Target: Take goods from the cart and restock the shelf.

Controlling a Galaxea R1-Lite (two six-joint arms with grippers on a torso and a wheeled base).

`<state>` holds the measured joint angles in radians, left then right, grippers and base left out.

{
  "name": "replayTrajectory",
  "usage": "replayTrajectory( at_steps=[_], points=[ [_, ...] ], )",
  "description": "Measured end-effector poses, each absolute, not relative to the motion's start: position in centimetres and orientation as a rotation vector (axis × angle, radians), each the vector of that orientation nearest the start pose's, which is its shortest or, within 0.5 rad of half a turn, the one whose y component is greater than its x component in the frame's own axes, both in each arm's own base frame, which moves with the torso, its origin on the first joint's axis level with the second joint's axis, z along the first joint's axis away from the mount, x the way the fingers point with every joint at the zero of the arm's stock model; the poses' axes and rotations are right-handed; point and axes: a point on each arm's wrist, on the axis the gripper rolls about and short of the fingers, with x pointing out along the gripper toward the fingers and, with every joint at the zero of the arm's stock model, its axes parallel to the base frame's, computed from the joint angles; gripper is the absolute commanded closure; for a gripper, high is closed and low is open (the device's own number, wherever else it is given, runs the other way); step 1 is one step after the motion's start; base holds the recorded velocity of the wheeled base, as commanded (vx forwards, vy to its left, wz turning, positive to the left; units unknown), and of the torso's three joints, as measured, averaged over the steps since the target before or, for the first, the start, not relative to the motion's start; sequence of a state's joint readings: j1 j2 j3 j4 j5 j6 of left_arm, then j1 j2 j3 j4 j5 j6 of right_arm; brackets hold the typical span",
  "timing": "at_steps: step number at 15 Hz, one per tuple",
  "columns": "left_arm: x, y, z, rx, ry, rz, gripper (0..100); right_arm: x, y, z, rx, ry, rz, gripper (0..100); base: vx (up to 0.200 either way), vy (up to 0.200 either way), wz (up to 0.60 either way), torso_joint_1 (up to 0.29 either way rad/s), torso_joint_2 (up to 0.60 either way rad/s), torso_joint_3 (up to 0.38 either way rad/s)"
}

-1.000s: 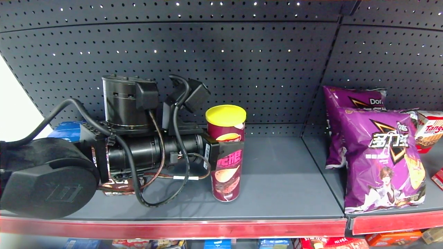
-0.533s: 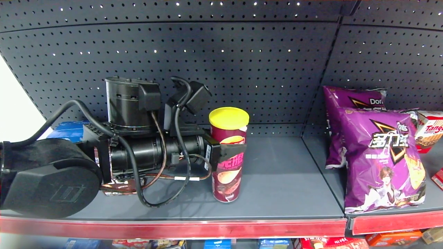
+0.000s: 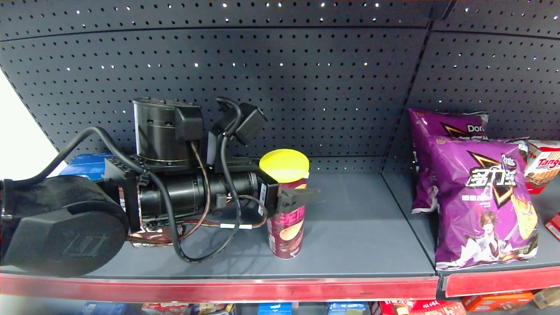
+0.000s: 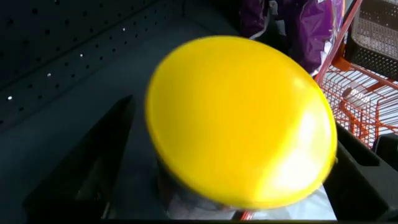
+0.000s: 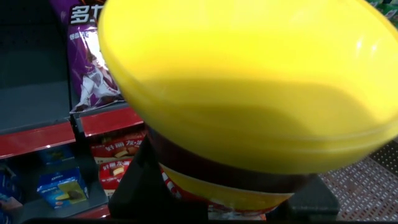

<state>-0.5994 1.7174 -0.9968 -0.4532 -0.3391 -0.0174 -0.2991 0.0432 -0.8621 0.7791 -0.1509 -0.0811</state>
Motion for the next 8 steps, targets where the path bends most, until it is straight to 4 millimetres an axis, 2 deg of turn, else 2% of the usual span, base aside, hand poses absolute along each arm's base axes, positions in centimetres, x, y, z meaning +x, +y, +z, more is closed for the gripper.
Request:
replayTrajectory(
  at_steps=[8],
  points=[
    [25.85, -18.09, 20.27, 0.029, 0.316, -0.917, 0, -12.84, 3.6, 19.62, -0.083, -0.022, -0.45, 100, 0.0, 0.0, 0.0, 0.0, 0.0, 0.0]
  ],
)
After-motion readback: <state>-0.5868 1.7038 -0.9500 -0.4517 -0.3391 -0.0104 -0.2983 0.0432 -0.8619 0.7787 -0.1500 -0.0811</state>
